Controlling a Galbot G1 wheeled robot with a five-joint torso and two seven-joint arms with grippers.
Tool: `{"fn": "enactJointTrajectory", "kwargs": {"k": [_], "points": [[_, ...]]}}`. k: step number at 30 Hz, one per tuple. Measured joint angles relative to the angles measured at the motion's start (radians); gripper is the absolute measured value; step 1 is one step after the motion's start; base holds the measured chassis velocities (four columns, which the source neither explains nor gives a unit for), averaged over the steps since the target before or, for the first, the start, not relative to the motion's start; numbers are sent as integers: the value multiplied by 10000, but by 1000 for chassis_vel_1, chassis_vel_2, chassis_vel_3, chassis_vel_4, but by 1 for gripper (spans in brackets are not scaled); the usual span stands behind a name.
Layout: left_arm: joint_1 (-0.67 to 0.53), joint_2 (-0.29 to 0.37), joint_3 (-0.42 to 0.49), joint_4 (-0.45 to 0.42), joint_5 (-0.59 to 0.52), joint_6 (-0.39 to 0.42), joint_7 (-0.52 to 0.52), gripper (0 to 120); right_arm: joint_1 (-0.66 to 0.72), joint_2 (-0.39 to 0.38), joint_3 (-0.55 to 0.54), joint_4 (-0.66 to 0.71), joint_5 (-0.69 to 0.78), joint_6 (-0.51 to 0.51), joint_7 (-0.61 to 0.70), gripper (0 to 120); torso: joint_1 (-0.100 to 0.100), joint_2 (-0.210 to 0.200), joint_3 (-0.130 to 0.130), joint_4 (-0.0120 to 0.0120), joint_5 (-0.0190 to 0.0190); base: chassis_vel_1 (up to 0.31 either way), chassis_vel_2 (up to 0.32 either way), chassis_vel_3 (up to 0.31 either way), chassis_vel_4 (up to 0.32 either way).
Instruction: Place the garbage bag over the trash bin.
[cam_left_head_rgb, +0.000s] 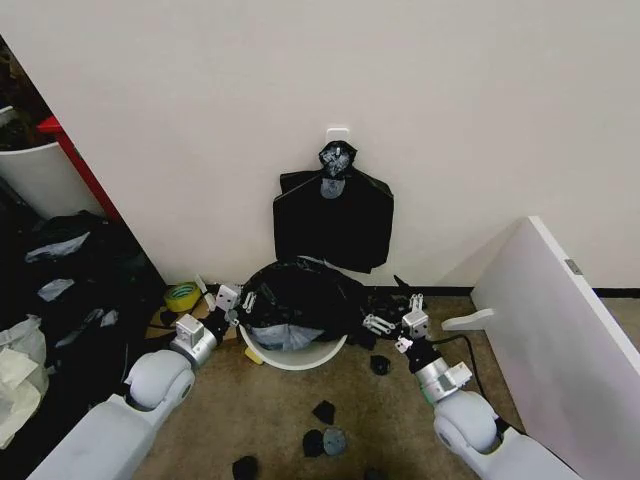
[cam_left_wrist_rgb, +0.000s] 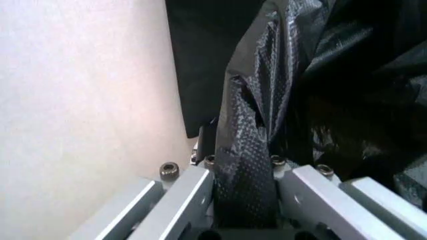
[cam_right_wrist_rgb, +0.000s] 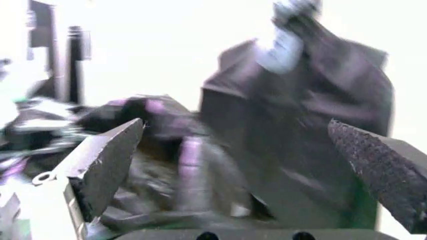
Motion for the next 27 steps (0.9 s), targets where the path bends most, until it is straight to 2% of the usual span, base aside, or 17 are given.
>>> {"fn": "enactJointTrajectory", "kwargs": {"k": [1,6,8,11,16,24,27], "points": [[0,0,0,0,0,0,0,1,0,0,0,0,0,0,0,100,0,0,0,0,0,0,0,0,0],[320,-105,-176,-610,-215,669,-477,1,-190,-4,182,37,-3156,551,-229,100,0,1,0,1,1,0,0,0,0],[336,-110,-188,-646,-242,715,-510,1,-209,-1,214,36,-3342,579,-249,100,0,1,0,2,1,0,0,0,0],[433,-153,-252,-1069,-657,1397,-931,1,-384,116,767,-46,-4916,960,-696,100,0,1,0,-2,2,0,0,0,0],[574,-198,-289,-1412,-803,1742,-1169,1,-481,309,1589,-93,-6551,1508,-1407,100,0,1,0,0,1,0,0,0,0],[584,-315,-197,-1532,-870,1924,-1336,1,-509,317,1623,-253,-6907,1535,-1453,97,0,1,0,0,1,0,0,0,0],[571,-280,-197,-1588,-896,1949,-1359,1,-494,308,1609,-289,-6973,1503,-1453,88,0,1,0,-1,1,0,0,0,0]]}}
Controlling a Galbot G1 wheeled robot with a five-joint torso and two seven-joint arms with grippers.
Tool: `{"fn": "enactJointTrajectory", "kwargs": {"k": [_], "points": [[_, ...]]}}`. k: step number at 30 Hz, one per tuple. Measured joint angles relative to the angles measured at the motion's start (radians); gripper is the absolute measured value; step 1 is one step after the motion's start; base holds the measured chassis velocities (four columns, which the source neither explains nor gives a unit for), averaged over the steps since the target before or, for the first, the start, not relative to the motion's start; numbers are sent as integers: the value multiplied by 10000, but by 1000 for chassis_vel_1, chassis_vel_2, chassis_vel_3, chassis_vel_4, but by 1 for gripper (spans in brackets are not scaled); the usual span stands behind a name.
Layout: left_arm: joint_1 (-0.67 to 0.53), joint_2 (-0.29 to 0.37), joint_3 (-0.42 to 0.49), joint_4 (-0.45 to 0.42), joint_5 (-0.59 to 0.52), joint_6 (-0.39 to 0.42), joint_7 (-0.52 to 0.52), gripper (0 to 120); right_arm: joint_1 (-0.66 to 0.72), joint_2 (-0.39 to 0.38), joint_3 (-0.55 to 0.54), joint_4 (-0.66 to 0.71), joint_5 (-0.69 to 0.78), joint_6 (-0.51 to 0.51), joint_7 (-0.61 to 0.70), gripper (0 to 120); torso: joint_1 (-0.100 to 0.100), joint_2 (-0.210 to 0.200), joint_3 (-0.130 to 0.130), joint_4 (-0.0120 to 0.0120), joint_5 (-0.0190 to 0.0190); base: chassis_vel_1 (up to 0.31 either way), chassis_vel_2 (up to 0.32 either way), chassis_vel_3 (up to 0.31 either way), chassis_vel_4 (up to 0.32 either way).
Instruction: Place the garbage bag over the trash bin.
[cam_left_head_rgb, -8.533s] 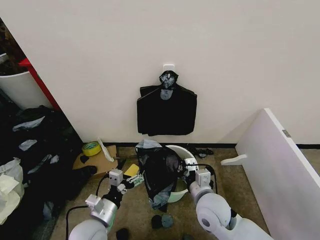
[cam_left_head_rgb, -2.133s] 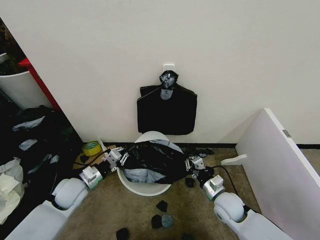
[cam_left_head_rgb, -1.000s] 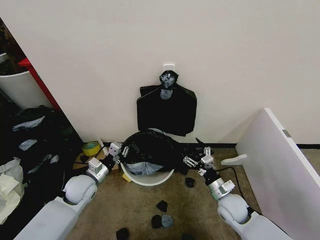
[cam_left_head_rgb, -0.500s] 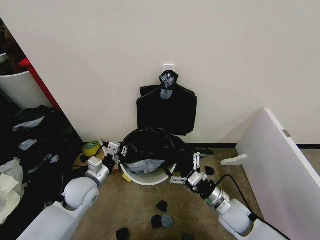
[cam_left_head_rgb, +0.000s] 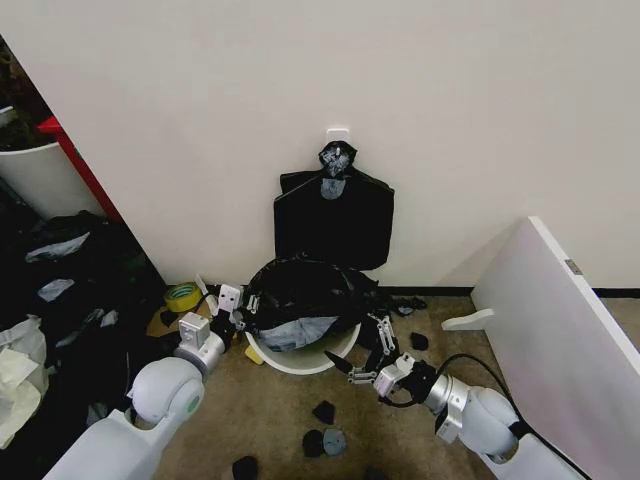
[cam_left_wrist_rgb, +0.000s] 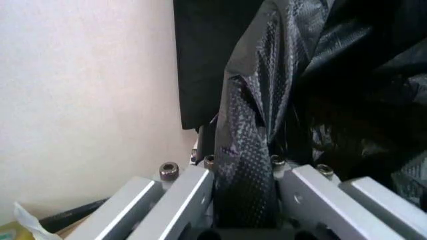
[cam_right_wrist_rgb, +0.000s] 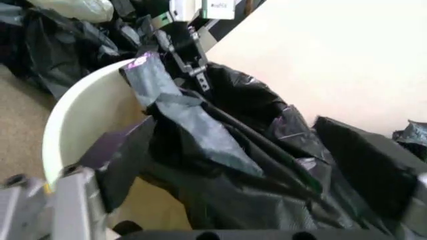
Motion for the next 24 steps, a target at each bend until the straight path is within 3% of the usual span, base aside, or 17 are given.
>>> {"fn": "enactJointTrajectory", "kwargs": {"k": [3,7,15,19,24], "points": [[-1,37,-13,-18,-21,1,-12,1,83,-5,-18,-74,-31,-48,-14,73,0,0,0,1,0,0,0,0,0],[-2,42,-16,-18,-21,1,-14,1,124,-3,-29,-99,-68,-46,-150,66,0,0,0,1,0,0,0,0,0],[7,33,59,-66,-6,-7,-14,1,187,195,-78,-99,-479,-67,-40,65,0,-2,0,0,-1,0,0,0,0],[-6,36,146,-106,8,-6,-14,1,281,375,-121,-99,-960,-142,121,72,0,-3,0,0,-1,0,0,0,0],[46,22,175,-130,85,-6,-13,1,381,420,-202,-125,-994,-282,145,74,0,-3,0,0,-1,0,0,0,0]]}}
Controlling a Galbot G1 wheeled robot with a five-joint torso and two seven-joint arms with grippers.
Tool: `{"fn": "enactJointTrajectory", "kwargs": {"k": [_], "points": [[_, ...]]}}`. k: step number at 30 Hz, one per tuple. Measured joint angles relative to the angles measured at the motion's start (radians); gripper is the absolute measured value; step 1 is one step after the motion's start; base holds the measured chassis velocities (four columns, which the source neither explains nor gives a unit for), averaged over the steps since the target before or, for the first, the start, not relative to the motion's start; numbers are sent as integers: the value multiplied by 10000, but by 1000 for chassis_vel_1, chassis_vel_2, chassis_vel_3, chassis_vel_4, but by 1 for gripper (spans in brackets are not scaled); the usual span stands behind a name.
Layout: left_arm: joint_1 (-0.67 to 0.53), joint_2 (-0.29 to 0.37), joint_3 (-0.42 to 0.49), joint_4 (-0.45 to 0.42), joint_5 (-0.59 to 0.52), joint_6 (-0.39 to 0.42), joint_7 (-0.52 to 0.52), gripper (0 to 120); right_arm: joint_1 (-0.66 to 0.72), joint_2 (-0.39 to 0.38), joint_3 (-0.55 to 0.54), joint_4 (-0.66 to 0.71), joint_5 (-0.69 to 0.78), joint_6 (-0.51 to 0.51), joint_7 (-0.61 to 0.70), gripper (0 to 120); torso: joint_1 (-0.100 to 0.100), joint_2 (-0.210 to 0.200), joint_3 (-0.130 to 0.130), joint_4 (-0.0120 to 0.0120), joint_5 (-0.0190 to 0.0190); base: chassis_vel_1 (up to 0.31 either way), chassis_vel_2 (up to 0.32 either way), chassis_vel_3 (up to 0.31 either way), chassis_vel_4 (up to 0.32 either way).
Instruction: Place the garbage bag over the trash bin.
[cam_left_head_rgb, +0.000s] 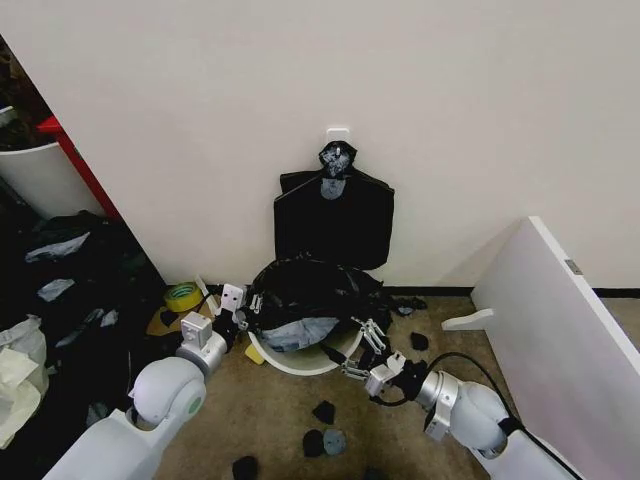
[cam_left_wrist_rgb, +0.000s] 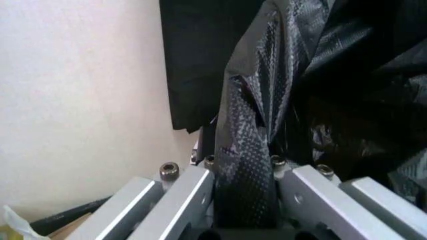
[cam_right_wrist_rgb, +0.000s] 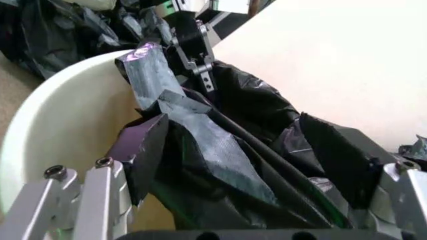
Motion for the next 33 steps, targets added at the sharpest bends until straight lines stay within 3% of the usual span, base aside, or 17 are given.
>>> {"fn": "enactJointTrajectory", "kwargs": {"k": [5,10,12,16,33], "points": [[65,-18,4,-86,19,0,0,1,124,31,-95,-232,58,-67,-46,63,0,0,0,0,1,0,0,0,0],[71,-38,17,-125,24,0,0,1,176,46,-104,-438,85,-40,-190,38,0,0,0,0,1,0,0,0,0],[71,-38,19,-125,23,0,-1,1,176,45,-100,-445,85,-29,-205,38,0,0,0,0,1,0,0,0,0],[72,-87,28,-153,24,10,-1,1,124,15,-5,-525,76,109,-309,17,0,0,0,0,2,0,0,0,0],[31,-109,168,-148,-5,29,-22,1,57,88,25,-663,-155,229,-371,15,0,0,0,0,1,0,0,0,0]]}}
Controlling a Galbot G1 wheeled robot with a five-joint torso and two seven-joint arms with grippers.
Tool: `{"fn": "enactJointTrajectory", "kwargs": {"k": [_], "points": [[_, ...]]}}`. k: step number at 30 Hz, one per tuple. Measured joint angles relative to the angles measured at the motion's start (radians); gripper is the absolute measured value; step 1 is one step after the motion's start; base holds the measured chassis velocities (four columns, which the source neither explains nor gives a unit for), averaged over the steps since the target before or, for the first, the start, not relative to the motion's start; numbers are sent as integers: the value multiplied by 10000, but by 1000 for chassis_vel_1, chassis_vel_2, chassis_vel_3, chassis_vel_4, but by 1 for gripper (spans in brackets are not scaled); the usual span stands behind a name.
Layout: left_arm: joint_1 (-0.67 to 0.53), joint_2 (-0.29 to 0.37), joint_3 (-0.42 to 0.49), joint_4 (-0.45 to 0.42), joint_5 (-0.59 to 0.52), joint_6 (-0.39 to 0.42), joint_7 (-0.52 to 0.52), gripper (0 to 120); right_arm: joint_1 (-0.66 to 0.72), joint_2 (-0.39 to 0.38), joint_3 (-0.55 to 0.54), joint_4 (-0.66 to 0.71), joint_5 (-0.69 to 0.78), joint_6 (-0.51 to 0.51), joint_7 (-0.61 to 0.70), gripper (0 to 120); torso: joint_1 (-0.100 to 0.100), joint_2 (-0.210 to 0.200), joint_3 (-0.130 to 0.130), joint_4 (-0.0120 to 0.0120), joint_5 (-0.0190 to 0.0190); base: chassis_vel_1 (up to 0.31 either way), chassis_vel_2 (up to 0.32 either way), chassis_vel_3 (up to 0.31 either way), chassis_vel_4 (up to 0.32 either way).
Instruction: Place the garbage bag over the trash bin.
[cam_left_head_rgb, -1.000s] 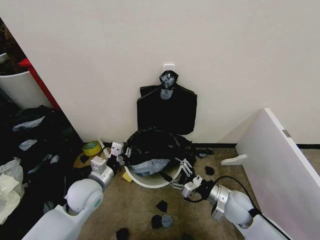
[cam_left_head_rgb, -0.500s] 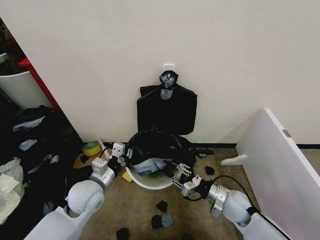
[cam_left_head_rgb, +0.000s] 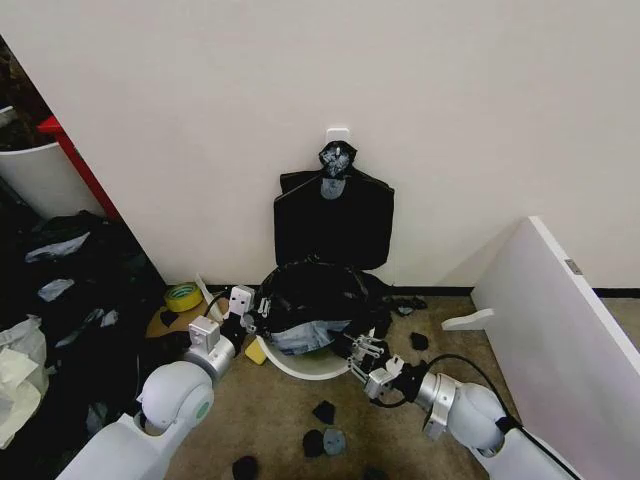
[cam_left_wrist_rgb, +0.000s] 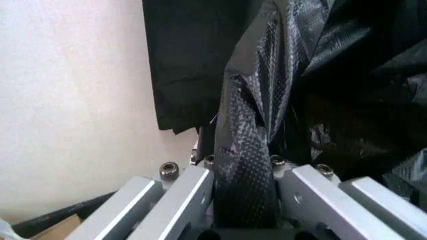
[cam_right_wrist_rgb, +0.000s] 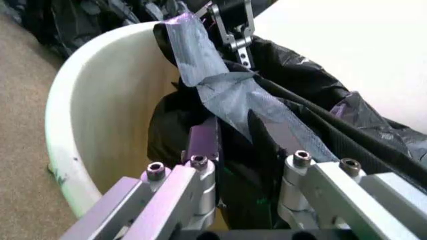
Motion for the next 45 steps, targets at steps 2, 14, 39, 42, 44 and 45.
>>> {"fn": "enactJointTrajectory", "kwargs": {"k": [2,14,39,42,44,45], "points": [[-1,37,0,-8,-7,4,-5,1,2,5,8,-3,-12,0,4,15,0,0,0,0,0,0,0,0,0],[54,-8,20,-94,-15,28,-21,1,-12,27,-205,172,154,-275,599,11,0,0,0,0,-1,0,0,0,0],[-124,-483,-736,-269,-2279,560,-670,1,-378,9,-1214,-203,4725,1020,-1480,0,0,1,0,-1,1,0,0,0,0],[-94,-525,-909,-303,-2825,772,-821,1,-388,92,-1194,-499,4735,1286,-1712,0,0,0,0,0,-1,0,0,0,0],[-93,-526,-1009,-367,-3115,916,-931,1,-369,144,-1153,-674,4696,1308,-1894,0,0,0,0,0,0,0,0,0,0],[-93,-527,-1063,-415,-3272,1010,-1002,1,-354,172,-1129,-769,4624,1308,-1967,0,0,0,0,0,0,0,0,0,0]]}}
